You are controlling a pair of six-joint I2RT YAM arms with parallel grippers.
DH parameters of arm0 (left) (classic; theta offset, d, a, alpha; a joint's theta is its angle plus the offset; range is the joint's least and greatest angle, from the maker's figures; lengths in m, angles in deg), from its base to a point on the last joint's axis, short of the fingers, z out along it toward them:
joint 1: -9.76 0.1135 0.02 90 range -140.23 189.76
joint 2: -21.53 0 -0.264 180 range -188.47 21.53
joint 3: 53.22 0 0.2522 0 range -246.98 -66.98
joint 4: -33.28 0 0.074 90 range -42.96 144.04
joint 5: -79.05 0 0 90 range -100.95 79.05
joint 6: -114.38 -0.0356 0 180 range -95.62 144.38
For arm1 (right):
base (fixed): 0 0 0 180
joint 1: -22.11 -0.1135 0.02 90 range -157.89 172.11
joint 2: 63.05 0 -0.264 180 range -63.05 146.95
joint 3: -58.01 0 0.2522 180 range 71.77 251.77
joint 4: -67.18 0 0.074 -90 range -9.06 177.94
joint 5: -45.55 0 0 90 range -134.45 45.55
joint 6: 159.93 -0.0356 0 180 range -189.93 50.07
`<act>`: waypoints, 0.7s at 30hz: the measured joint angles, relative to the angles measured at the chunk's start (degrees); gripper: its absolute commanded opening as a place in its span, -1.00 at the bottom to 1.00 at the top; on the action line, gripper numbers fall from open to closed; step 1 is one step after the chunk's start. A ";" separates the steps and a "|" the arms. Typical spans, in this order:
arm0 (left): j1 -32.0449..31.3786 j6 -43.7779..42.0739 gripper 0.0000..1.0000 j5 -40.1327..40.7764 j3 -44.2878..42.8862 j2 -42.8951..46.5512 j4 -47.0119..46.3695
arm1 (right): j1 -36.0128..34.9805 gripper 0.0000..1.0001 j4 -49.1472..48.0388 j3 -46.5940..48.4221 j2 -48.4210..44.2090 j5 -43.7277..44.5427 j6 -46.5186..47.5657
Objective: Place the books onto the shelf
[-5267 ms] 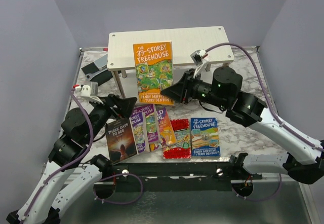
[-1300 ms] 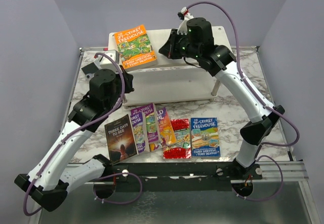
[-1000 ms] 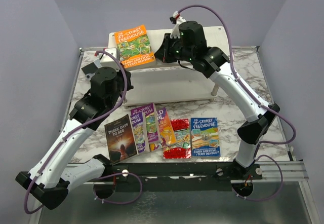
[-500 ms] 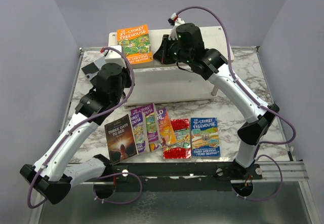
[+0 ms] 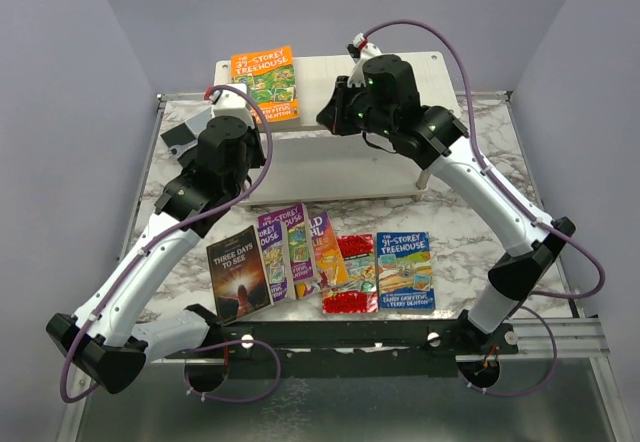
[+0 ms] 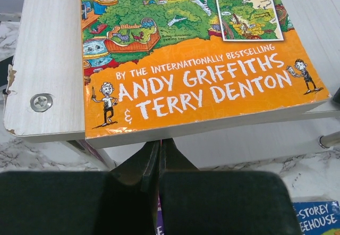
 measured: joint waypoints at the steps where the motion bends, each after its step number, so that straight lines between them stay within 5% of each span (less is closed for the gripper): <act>1: 0.02 0.00 -0.95 -0.24 0.00 0.00 0.00 | -0.11 -0.99 0.07 -0.68 -0.72 -0.46 0.09; 21: 0.07 0.87 -1.00 -3.48 -3.87 3.08 5.29 | -6.19 -0.99 0.72 -0.17 0.00 -7.10 0.22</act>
